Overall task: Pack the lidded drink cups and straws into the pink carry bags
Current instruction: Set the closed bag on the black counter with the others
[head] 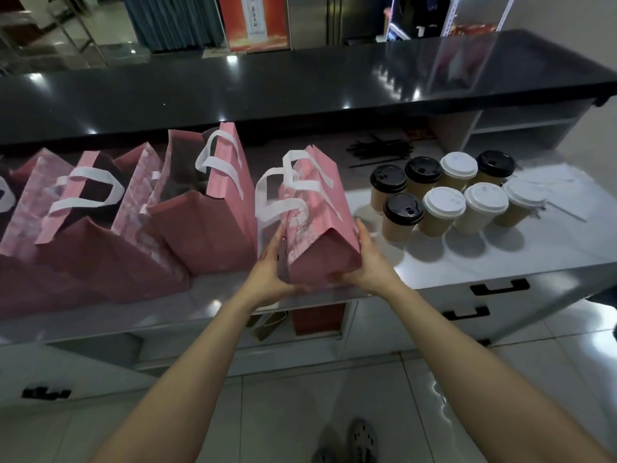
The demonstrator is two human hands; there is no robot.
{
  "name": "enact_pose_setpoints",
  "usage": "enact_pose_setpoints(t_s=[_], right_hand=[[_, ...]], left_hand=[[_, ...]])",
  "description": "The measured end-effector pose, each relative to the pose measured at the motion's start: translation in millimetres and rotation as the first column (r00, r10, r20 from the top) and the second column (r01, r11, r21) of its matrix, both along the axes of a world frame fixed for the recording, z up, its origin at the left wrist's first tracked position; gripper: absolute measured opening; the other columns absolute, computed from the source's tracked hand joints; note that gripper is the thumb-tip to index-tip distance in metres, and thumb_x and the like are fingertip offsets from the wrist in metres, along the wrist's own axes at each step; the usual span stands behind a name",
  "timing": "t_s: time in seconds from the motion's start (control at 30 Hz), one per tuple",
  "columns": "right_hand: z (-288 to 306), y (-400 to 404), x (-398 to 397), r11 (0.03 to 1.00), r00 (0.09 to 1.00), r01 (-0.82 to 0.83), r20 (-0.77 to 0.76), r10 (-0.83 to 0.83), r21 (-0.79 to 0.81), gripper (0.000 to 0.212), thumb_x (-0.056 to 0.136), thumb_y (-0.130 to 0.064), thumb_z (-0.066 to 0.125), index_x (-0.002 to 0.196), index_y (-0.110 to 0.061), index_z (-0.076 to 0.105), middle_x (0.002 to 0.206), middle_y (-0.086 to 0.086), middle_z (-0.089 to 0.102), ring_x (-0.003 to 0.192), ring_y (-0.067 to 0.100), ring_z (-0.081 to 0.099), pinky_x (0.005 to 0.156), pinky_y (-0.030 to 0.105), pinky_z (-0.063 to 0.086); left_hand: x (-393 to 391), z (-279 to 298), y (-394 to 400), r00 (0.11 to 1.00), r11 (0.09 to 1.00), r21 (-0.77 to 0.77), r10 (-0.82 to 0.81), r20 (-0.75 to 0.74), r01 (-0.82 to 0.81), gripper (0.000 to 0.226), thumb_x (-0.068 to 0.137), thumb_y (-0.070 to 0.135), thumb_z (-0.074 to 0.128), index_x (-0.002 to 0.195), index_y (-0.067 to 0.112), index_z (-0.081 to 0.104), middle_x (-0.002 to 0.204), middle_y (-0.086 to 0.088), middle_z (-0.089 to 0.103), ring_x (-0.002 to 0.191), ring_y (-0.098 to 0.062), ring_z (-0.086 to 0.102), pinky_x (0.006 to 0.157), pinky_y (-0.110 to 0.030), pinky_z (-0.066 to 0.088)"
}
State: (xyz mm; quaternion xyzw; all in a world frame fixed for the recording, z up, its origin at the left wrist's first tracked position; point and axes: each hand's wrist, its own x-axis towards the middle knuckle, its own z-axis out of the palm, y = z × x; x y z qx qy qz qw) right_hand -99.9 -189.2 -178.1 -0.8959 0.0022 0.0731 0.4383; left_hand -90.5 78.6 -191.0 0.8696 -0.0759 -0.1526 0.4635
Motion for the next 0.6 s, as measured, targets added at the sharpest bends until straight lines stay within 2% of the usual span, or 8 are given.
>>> enact_pose_setpoints(t_s=[0.07, 0.13, 0.27, 0.3, 0.37, 0.43, 0.53, 0.6], right_hand=[[-9.1, -2.3, 6.4, 0.999, 1.000, -0.013, 0.018, 0.013, 0.030, 0.158, 0.053, -0.042, 0.108, 0.170, -0.046, 0.002, 0.167, -0.004, 0.041, 0.148, 0.023, 0.046, 0.117, 0.047, 0.046], [-15.7, -5.4, 10.7, 0.998, 0.998, -0.040, 0.041, 0.038, 0.055, 0.156, 0.053, -0.040, 0.108, 0.171, -0.045, 0.005, 0.167, -0.005, 0.041, 0.146, 0.018, 0.047, 0.116, 0.043, 0.047], [-8.9, -5.2, 9.5, 0.995, 0.997, -0.068, 0.047, 0.065, 0.072, 0.149, 0.055, -0.037, 0.107, 0.171, -0.046, 0.014, 0.163, -0.004, 0.044, 0.141, 0.020, 0.050, 0.114, 0.047, 0.050], [-3.3, -3.8, 8.1, 0.995, 0.996, -0.073, 0.049, 0.070, 0.065, 0.148, 0.055, -0.038, 0.107, 0.170, -0.047, 0.015, 0.162, -0.003, 0.045, 0.141, 0.021, 0.051, 0.114, 0.048, 0.050], [12.6, -1.7, 5.1, 0.995, 0.993, -0.092, 0.073, 0.089, 0.037, 0.147, 0.055, -0.042, 0.106, 0.171, -0.045, 0.015, 0.162, -0.003, 0.046, 0.141, 0.021, 0.050, 0.114, 0.049, 0.049], [33.6, -1.0, 1.6, 0.996, 0.989, -0.095, 0.111, 0.094, 0.003, 0.148, 0.054, -0.049, 0.105, 0.171, -0.045, 0.014, 0.158, -0.006, 0.045, 0.141, 0.020, 0.049, 0.113, 0.048, 0.049], [69.0, -4.3, -2.1, 0.997, 0.976, -0.075, 0.204, 0.077, -0.015, 0.147, 0.050, -0.060, 0.099, 0.171, -0.041, 0.017, 0.157, -0.007, 0.044, 0.142, 0.019, 0.048, 0.115, 0.050, 0.048], [92.8, -10.6, 0.2, 0.998, 0.963, -0.054, 0.262, 0.061, -0.035, 0.148, 0.051, -0.059, 0.101, 0.172, -0.039, 0.018, 0.162, -0.005, 0.041, 0.146, 0.019, 0.045, 0.119, 0.051, 0.045]], left_hand=[[7.8, -9.0, -7.4, 1.000, 1.000, 0.018, -0.003, 0.021, 0.003, 0.155, 0.058, 0.041, 0.105, 0.162, 0.070, -0.007, 0.177, 0.007, 0.028, 0.156, -0.024, 0.044, 0.117, -0.050, 0.052], [10.5, -15.4, -12.3, 0.999, 0.998, 0.065, 0.004, 0.054, -0.008, 0.150, 0.065, 0.035, 0.101, 0.163, 0.067, -0.007, 0.174, 0.006, 0.036, 0.146, -0.023, 0.054, 0.109, -0.036, 0.054], [8.9, -17.5, -10.8, 0.994, 0.999, 0.025, 0.042, 0.099, -0.045, 0.145, 0.073, 0.015, 0.099, 0.165, 0.066, -0.001, 0.168, 0.012, 0.044, 0.136, -0.019, 0.059, 0.090, -0.006, 0.049], [7.0, -12.6, -8.6, 0.993, 0.999, 0.011, 0.044, 0.106, -0.045, 0.144, 0.074, 0.013, 0.098, 0.165, 0.066, 0.001, 0.166, 0.014, 0.046, 0.134, -0.016, 0.059, 0.087, -0.002, 0.047], [2.6, 3.1, -3.7, 0.992, 0.999, -0.041, 0.035, 0.123, -0.030, 0.143, 0.074, 0.012, 0.098, 0.164, 0.068, 0.002, 0.163, 0.021, 0.044, 0.137, -0.008, 0.054, 0.097, -0.008, 0.050], [1.3, 22.1, 0.2, 0.989, 0.995, -0.098, 0.019, 0.146, -0.005, 0.145, 0.072, 0.010, 0.100, 0.164, 0.068, 0.004, 0.167, 0.023, 0.040, 0.144, -0.005, 0.052, 0.111, -0.025, 0.053], [6.1, 55.4, -1.5, 0.977, 0.989, -0.140, -0.011, 0.213, 0.042, 0.145, 0.073, 0.006, 0.100, 0.165, 0.067, 0.006, 0.168, 0.019, 0.041, 0.142, -0.006, 0.058, 0.105, -0.035, 0.060], [13.4, 77.9, -7.9, 0.964, 0.987, -0.148, -0.028, 0.264, 0.070, 0.145, 0.075, 0.003, 0.099, 0.165, 0.067, 0.005, 0.165, 0.015, 0.045, 0.137, -0.010, 0.063, 0.100, -0.038, 0.064]])
